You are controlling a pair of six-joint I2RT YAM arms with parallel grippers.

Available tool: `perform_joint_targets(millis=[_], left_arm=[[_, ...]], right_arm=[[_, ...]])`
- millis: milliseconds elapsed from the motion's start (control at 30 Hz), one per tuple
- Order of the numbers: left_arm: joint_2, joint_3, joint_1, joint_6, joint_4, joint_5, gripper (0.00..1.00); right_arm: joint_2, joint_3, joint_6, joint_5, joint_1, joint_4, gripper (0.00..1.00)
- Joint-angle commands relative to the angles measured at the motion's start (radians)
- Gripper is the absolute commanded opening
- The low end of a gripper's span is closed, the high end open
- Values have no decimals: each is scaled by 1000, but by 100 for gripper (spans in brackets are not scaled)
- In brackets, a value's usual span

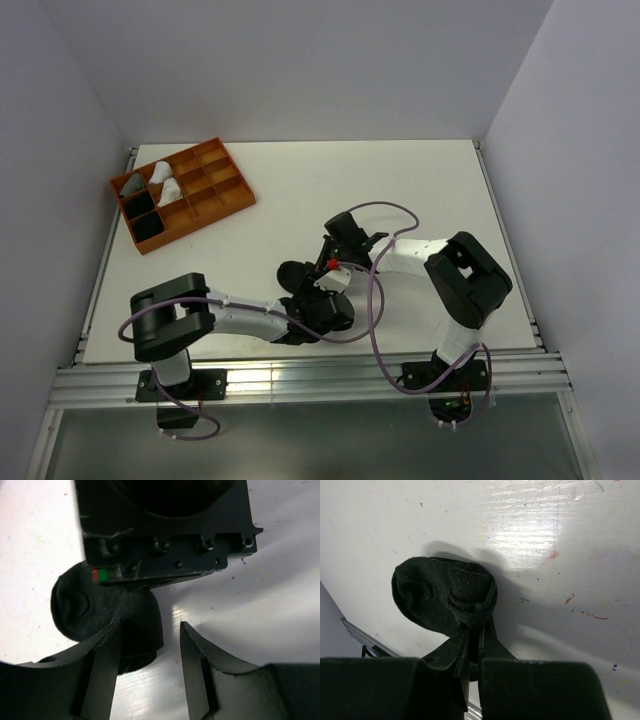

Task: Roll the socks
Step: Roll the sock at the center of the board.

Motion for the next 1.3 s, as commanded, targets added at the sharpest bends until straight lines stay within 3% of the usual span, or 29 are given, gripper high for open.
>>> perform_joint_targets(millis=[0, 300, 400, 500, 533, 633, 800, 933, 1200, 1267], left_arm=[[75, 70, -7, -24, -47, -63, 53], [211, 135, 8, -202, -268, -115, 46], [208, 124, 27, -222, -288, -102, 33], [183, 106, 37, -214, -267, -62, 3], [171, 100, 39, -211, -247, -25, 1], [108, 66, 51, -191, -206, 56, 0], [-33, 8, 109, -179, -138, 317, 0], [-107, -5, 180, -191, -155, 501, 0], [-167, -12, 405, -222, -149, 913, 0], [-167, -14, 468, -243, -143, 960, 0]], right_arm=[[19, 31, -15, -6, 5, -35, 0], [22, 15, -16, -41, 5, -4, 2], [24, 5, -15, -55, 5, 17, 2], [10, -20, -9, -87, 2, 89, 13], [2, -33, 1, -104, -1, 97, 19], [-33, -83, 19, -133, -13, 224, 31], [-105, -191, 67, -165, -58, 434, 55], [-179, -275, 102, -138, -79, 540, 64], [-225, -389, 122, -70, -87, 666, 69], [-210, -415, 133, -70, -87, 707, 69]])
